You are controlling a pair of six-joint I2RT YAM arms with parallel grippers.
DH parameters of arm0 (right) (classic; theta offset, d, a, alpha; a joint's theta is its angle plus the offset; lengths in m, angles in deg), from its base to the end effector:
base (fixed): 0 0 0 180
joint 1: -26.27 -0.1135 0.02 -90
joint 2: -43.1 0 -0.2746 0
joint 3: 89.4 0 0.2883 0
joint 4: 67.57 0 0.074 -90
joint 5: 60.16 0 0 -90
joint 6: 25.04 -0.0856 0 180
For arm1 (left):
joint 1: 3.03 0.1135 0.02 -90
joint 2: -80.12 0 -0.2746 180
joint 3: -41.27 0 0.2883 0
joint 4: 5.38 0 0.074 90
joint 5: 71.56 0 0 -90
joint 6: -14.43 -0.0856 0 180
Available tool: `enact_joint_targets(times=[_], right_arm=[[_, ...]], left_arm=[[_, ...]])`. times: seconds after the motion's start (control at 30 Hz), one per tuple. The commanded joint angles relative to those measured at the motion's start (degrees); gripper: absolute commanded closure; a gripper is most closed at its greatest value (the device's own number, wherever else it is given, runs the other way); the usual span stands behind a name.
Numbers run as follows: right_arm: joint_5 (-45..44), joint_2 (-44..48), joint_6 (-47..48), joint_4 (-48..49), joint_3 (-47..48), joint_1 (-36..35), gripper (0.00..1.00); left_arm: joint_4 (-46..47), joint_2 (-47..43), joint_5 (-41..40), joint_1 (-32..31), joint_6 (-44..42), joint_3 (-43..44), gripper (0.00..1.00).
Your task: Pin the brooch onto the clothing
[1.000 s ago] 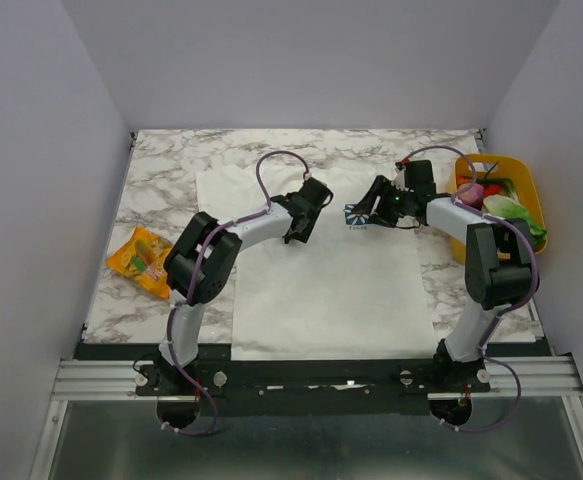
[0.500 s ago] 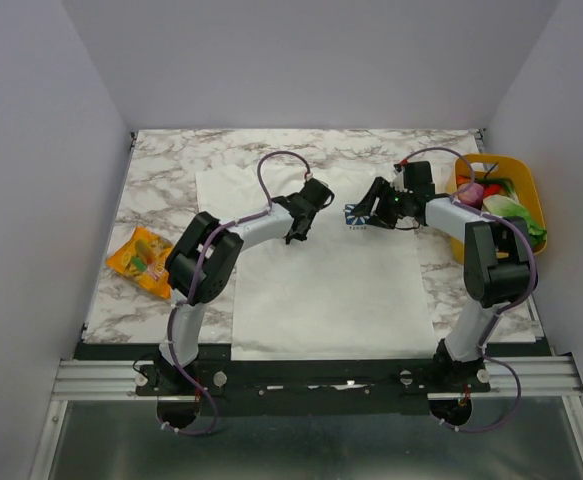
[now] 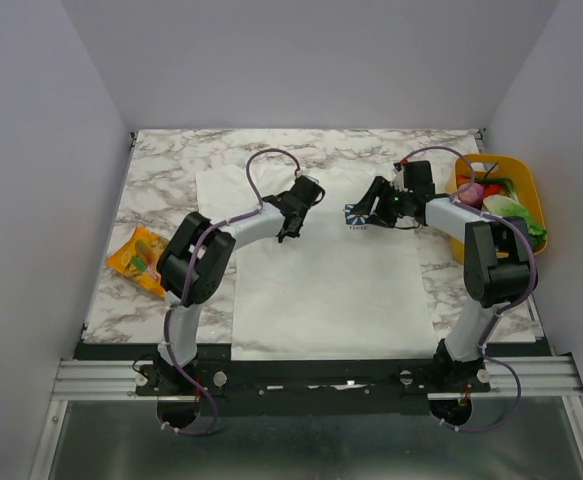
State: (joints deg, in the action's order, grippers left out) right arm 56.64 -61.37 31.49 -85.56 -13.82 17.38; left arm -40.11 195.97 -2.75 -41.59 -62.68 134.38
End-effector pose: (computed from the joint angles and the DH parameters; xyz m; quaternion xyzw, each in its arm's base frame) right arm 0.4325 0.1067 0.1303 0.1094 0.9021 0.3301 0.2555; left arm 0.4011 -0.2802 0.1195 0.1594 0.9315 0.0395 0.3246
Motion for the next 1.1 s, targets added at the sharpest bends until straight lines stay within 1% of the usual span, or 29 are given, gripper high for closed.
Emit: enact_joint_targets(times=[0.0,0.4,0.77,1.07], right_arm=[[1.3,0.5,0.7,1.4,-1.0,0.2,0.3],[1.9,0.0,0.5,2.2,-1.2,0.3,0.3],[1.9,0.1,0.5,2.3,-1.1,0.2,0.3],[2.2,0.1,0.3,2.6,-1.2,0.3,0.3]], left_arm=[[1.7,-3.5,0.4,1.6,-0.1,-1.0,0.66],[1.0,-5.2,1.5,4.0,-0.6,-1.2,0.67],[0.0,-6.2,1.9,5.3,-0.4,-2.7,0.76],[-0.6,-8.4,0.5,6.7,-0.1,-3.5,0.78]])
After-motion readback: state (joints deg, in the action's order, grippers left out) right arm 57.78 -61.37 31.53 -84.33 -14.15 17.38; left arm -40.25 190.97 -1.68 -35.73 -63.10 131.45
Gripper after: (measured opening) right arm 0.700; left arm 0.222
